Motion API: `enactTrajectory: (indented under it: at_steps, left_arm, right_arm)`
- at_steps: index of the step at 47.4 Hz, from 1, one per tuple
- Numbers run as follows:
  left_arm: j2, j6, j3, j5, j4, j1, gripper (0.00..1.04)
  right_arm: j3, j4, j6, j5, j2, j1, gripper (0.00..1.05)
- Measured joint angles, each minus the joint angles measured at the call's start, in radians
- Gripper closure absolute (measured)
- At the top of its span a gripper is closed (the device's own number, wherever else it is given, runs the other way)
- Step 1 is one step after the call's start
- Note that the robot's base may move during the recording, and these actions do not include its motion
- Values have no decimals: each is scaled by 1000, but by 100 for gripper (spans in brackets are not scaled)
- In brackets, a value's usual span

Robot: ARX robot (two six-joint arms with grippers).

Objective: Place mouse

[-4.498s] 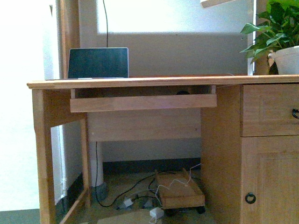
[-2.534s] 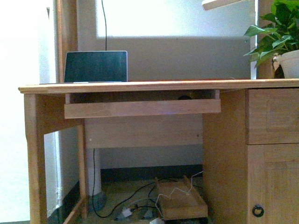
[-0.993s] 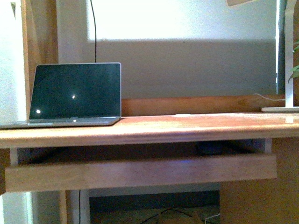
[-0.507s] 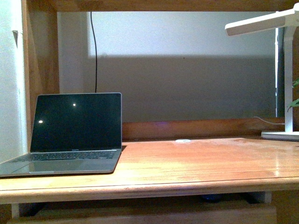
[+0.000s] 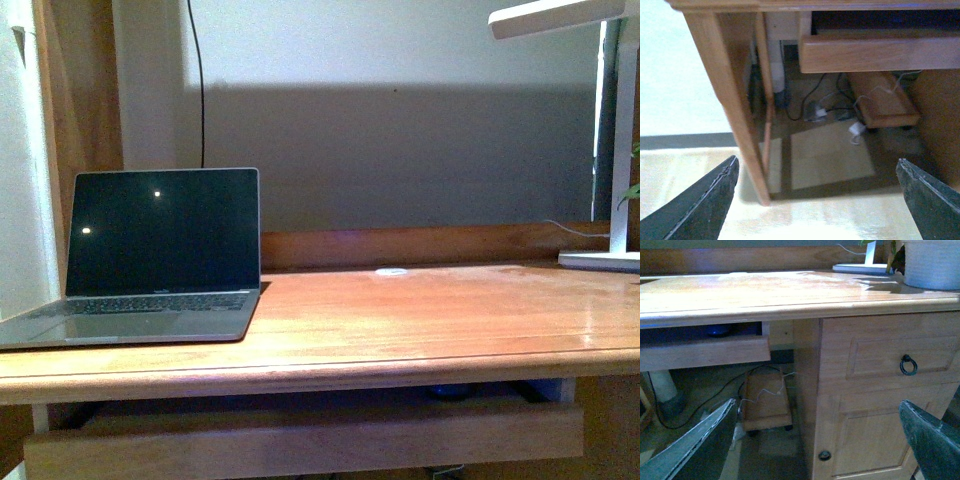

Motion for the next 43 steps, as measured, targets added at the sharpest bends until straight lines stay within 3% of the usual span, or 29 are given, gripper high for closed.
enactTrajectory:
  at_steps: [8, 16, 25, 43]
  left_arm:
    - [357, 421, 129, -29, 303, -18, 8]
    - [539, 683, 202, 4, 447, -69, 8]
    - [664, 866, 262, 32, 492, -121, 8]
    - [809, 1046, 423, 66, 452, -153, 8]
  right_arm:
    - [0, 0, 0, 0, 0, 0, 7]
    - [0, 0, 0, 0, 0, 0, 7]
    - [0, 0, 0, 0, 0, 0, 7]
    - [0, 0, 0, 0, 0, 0, 7]
